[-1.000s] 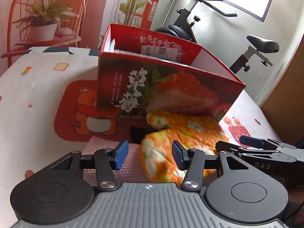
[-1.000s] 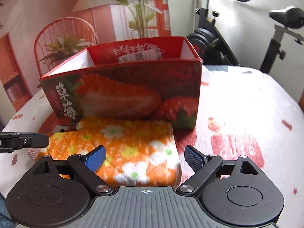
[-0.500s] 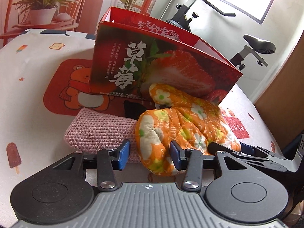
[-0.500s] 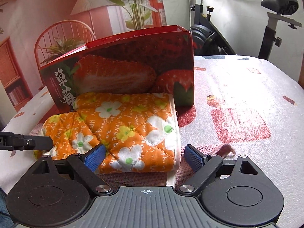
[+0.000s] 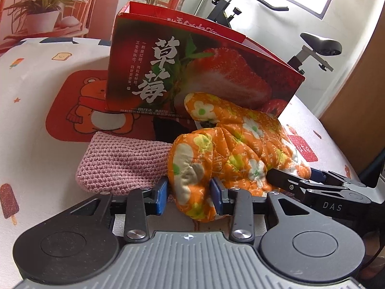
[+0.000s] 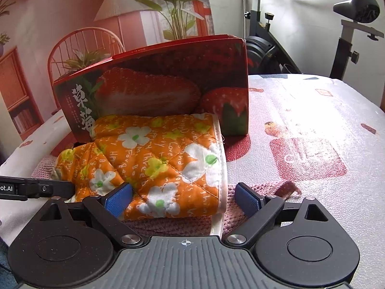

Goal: Organize soft objects
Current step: 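Close the right gripper on the edge of the orange floral cloth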

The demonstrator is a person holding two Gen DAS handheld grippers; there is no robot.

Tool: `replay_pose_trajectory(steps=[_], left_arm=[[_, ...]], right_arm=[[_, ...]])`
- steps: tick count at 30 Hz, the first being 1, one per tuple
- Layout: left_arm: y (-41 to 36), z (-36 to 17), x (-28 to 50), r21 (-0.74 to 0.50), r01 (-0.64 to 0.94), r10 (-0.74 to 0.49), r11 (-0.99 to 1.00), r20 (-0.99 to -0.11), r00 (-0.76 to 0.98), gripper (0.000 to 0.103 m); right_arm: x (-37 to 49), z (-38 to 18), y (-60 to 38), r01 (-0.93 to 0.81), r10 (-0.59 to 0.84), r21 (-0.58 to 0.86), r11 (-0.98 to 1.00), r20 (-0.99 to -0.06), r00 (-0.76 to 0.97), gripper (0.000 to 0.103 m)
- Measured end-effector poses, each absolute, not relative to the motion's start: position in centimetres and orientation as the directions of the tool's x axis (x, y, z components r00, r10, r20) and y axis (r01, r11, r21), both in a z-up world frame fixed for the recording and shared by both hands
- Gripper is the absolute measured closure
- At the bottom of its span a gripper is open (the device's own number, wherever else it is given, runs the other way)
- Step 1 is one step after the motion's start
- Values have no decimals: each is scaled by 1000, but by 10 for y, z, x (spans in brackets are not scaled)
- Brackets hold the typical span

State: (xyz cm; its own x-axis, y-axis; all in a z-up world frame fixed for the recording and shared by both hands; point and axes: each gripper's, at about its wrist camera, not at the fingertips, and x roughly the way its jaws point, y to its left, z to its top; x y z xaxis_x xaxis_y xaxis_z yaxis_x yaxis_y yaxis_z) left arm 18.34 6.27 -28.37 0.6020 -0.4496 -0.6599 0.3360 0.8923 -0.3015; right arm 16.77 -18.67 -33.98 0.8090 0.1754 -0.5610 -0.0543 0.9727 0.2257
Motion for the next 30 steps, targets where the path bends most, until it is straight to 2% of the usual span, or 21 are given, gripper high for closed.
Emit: replay_pose_trajectory(steps=[5, 9, 19, 25, 30], left_arm=[[63, -284, 182, -303, 337, -451, 892, -658, 603, 63], [64, -283, 182, -308, 335, -454, 890, -657, 602, 63], [64, -283, 182, -307, 339, -456, 889, -655, 603, 63], [64, -283, 182, -306, 339, -455, 889, -655, 602, 63], [63, -283, 181, -300, 336, -448, 893, -660, 603, 63]], right_arm=[[164, -333, -186, -67, 185, 230, 971, -544, 819, 20], [161, -327, -187, -90, 214, 256, 962, -510, 833, 21], [165, -335, -194, -59, 245, 339, 939, -538, 806, 23], [158, -325, -191, -61, 214, 302, 951, -505, 836, 41], [150, -313, -188, -54, 151, 217, 975, -463, 873, 66]])
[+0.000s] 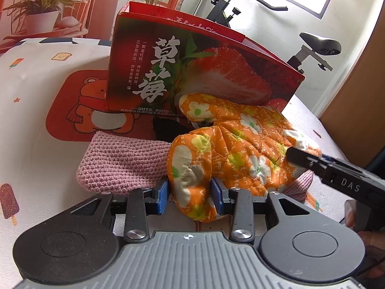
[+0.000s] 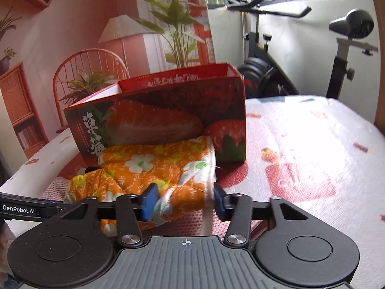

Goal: Organize soft objects
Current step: 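Close the right gripper on the edge of the orange floral cloth, then lift the orange floral cloth with the right gripper toward the box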

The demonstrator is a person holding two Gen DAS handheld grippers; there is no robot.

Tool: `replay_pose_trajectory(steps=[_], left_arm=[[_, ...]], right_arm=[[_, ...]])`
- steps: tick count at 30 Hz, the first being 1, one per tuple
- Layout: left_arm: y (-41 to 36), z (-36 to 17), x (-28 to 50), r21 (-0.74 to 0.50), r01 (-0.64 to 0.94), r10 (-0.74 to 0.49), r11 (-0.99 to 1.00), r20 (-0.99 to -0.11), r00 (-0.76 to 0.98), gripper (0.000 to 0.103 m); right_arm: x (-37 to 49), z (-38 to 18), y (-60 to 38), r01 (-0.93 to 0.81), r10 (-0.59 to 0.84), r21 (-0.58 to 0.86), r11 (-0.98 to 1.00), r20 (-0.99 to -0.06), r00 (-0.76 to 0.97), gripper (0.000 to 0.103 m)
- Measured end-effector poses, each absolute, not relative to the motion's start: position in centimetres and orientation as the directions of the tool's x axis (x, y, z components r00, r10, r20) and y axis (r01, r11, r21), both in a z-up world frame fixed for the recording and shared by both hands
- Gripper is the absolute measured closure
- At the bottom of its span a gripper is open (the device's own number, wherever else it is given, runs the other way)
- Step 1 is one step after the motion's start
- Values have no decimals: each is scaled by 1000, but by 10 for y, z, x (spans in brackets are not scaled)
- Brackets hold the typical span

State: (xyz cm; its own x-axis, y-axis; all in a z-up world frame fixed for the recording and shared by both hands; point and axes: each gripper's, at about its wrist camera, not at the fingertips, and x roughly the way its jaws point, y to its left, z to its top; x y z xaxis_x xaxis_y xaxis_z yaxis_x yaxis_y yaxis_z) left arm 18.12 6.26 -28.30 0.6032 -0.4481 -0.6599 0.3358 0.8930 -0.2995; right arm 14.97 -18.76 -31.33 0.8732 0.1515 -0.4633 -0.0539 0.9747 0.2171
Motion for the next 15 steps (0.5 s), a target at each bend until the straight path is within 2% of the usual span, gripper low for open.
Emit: replay_pose_trajectory(steps=[2, 5, 15], left_arm=[[61, -282, 180, -295, 332, -442, 896, -661, 606, 63], [60, -280, 179, -295, 325, -438, 898, -664, 607, 64], [65, -272, 169, -337, 336, -476, 880, -638, 606, 67]], right_arm=[[147, -310, -188, -59, 150, 209, 976, -452, 879, 76], [144, -307, -185, -80, 160, 195, 978, -439, 884, 82], [135, -299, -175, -134, 186, 150, 980, -428, 884, 85]])
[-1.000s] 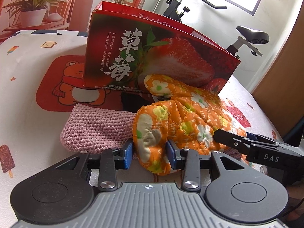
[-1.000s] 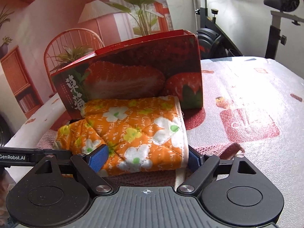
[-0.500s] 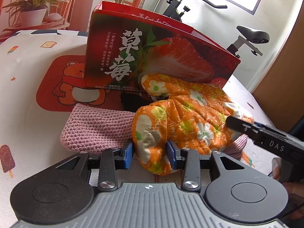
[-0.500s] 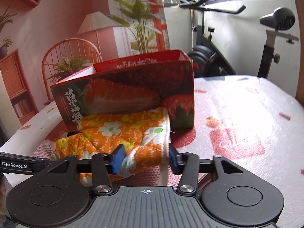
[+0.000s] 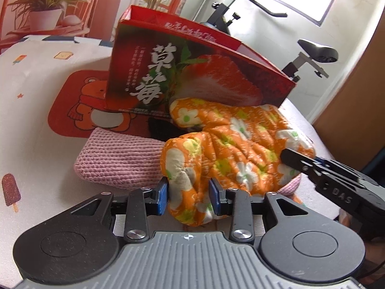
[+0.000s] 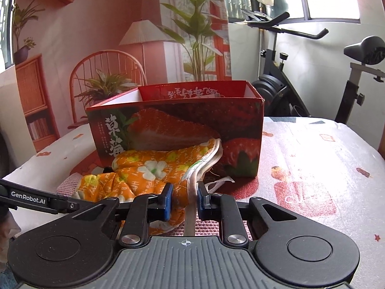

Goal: Organize soft objects
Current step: 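Lift the orange floral cloth with the right gripper toward the box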

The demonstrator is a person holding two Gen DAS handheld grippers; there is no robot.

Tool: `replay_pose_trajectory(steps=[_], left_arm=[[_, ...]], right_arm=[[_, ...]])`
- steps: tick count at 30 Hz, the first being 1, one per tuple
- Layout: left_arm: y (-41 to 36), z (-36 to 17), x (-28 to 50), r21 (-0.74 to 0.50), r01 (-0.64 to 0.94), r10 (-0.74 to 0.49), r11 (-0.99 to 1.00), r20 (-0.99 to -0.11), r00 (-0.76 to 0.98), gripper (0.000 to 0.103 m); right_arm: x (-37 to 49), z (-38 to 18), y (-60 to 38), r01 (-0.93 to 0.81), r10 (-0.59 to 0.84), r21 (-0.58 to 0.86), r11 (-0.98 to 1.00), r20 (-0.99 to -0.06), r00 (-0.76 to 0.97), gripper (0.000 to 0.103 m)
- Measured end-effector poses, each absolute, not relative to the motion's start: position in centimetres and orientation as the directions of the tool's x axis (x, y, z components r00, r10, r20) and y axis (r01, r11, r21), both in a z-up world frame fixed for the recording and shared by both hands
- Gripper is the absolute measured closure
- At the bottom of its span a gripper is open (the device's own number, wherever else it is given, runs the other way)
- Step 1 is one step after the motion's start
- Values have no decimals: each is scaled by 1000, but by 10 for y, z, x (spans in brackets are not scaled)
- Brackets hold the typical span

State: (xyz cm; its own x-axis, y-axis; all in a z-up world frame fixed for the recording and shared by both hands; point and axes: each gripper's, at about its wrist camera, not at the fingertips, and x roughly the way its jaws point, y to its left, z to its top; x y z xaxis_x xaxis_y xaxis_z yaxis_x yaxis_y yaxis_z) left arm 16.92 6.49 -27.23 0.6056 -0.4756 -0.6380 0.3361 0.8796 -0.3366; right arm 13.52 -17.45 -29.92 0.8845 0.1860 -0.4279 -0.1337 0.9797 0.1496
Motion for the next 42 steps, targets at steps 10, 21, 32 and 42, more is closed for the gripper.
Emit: replay_pose_trajectory(steps=[10, 21, 32, 42], left_arm=[[64, -262, 163, -280, 347, -444, 895, -622, 645, 87], [68, -242, 151, -237, 354, -425, 905, -540, 726, 88], [66, -230, 151, -226, 352, -418, 908, -521, 744, 88], [62, -163, 183, -211, 346, -405, 914, -429, 807, 89]], right_arm=[[128, -296, -176, -126, 179, 148, 981, -430, 885, 85], [114, -280, -170, -150, 178, 105, 983, -365, 914, 85], [114, -270, -171, -159, 188, 110, 981, -345, 920, 85], [150, -212, -178, -184, 210, 126, 975, -248, 946, 85]])
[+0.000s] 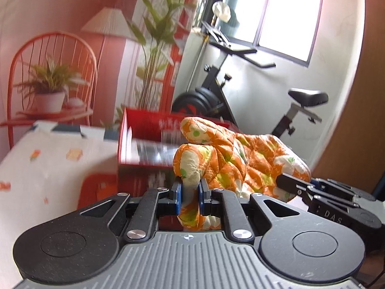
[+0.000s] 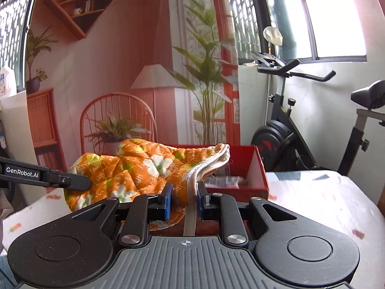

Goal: Organize soft objects
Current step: 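Lift the orange floral cloth with the right gripper toward the box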

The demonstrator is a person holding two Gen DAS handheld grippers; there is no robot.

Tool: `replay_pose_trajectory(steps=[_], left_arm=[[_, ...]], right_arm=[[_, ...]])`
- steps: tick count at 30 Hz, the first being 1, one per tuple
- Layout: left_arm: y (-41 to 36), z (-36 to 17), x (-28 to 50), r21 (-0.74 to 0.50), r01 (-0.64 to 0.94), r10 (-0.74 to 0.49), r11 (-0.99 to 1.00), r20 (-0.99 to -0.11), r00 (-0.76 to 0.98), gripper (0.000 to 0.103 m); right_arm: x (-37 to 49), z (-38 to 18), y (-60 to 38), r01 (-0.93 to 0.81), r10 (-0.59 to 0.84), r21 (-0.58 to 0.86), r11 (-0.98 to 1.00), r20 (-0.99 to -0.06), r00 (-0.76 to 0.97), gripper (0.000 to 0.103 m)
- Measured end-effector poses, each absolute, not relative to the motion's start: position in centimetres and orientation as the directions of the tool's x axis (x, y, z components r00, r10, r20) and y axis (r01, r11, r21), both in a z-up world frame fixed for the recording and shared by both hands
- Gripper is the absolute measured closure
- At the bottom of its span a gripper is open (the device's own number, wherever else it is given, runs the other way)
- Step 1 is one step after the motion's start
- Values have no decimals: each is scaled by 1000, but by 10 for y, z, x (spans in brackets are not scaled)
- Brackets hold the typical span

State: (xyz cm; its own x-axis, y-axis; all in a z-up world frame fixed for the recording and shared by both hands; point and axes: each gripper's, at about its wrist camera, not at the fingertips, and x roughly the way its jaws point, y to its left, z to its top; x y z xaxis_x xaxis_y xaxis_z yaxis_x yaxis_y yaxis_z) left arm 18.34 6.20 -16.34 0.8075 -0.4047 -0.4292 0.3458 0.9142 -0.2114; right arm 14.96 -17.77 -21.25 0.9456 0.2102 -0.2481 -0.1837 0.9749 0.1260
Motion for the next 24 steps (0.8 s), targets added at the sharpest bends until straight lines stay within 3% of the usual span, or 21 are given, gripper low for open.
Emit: replay_pose_trajectory(steps=[6, 12, 24], left_arm=[[49, -133, 223, -182, 332, -378, 925, -398, 836, 89], [37, -122, 264, -135, 300, -329, 944, -425, 844, 89], [24, -162, 326, -92, 266, -269, 959, -581, 768, 89]], right_arm=[[205, -179, -185, -194, 227, 151, 969, -245, 943, 85], [267, -165, -188, -181, 226, 181, 967, -273, 935, 85], [346, -215, -181, -146, 225, 192, 970, -493, 840, 85]])
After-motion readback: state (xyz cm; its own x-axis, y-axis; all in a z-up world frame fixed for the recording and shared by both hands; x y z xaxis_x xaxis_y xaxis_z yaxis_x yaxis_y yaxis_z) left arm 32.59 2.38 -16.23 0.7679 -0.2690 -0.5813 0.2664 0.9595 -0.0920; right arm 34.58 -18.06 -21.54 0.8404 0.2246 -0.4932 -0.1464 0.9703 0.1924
